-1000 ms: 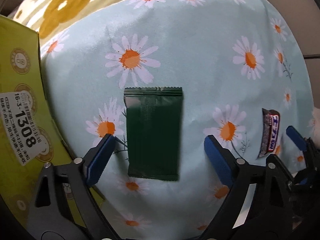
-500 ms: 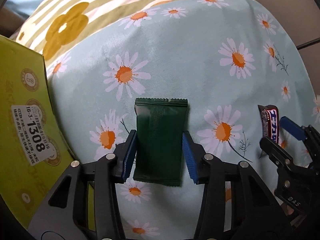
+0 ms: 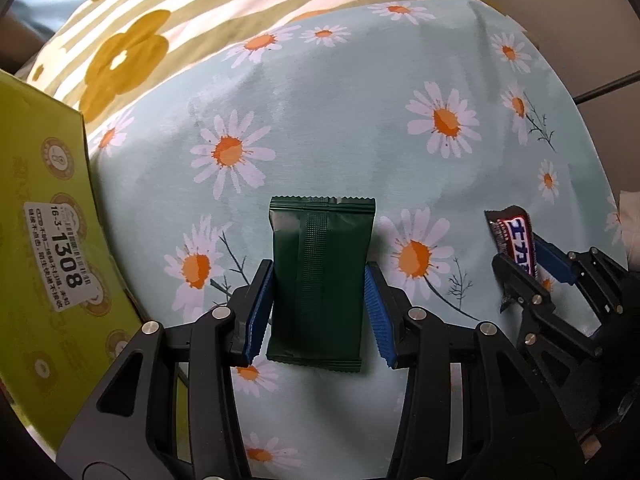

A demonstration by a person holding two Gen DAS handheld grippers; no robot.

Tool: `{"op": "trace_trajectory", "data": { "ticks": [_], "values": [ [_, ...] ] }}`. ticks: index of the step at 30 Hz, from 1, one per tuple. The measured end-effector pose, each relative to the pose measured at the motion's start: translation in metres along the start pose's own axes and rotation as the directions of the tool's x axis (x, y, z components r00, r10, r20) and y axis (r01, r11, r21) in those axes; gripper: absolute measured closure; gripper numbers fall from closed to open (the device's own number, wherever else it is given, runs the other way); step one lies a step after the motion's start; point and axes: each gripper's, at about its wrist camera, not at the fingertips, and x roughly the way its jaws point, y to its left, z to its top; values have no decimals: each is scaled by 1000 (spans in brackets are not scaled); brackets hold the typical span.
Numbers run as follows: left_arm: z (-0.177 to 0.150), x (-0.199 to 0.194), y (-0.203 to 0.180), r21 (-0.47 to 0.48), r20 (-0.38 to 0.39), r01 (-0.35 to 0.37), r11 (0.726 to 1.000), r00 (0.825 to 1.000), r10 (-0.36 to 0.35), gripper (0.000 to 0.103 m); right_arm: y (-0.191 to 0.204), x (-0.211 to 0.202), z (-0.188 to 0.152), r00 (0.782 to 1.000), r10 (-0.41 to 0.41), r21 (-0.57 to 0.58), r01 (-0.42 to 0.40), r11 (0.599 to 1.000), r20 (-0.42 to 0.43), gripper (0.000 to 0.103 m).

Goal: Organize snacks
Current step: 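Grasp the dark green pack with the left tool while the right grasps the chocolate bar, then carry the green pack and chocolate bar over the yellow box and open both tools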

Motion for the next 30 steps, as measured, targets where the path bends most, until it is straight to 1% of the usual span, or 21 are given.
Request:
{"op": "trace_trajectory", "data": {
  "ticks": [4, 7, 10, 14, 17, 20, 23, 24, 27, 30],
  "values": [
    [-5, -6, -7, -8, 9, 4, 1000, 1000, -4, 62, -4, -3, 0, 999, 39, 15, -39, 999, 10, 77],
    [-9, -19, -12, -18, 26, 12, 1000, 1000, -12, 62, -3, -15, 4, 998, 62, -7, -62, 998, 21, 77],
    [-11, -42, -15, -26, 68, 13, 1000, 998, -11, 62, -1, -35, 12, 995, 80, -35, -78, 996, 63, 77],
    [-16, -78, -13, -66, 140, 26, 997, 990, -17, 62, 0, -67, 23, 984, 121, -68, -113, 991, 128, 77],
    [-23, -111, -7, -102, 211, 39, 994, 977, -16, 62, 6, -94, 32, 972, 162, -124, -141, 982, 172, 77],
    [-34, -148, 4, -157, 284, 48, 986, 959, -1, 62, 16, -118, 45, 960, 196, -188, -159, 969, 201, 77],
    [-48, -175, 21, -212, 337, 63, 975, 941, 13, 62, 34, -137, 57, 944, 250, -249, -195, 949, 216, 77],
    [-55, -186, 30, -234, 359, 62, 970, 933, 27, 62, 41, -141, 60, 939, 263, -268, -201, 942, 220, 77],
    [-71, -206, 55, -281, 400, 66, 957, 915, 54, 62, 67, -155, 68, 923, 313, -319, -233, 918, 225, 77],
    [-94, -222, 86, -337, 424, 74, 938, 902, 81, 62, 96, -162, 76, 912, 341, -364, -245, 899, 227, 77]
  ]
}}
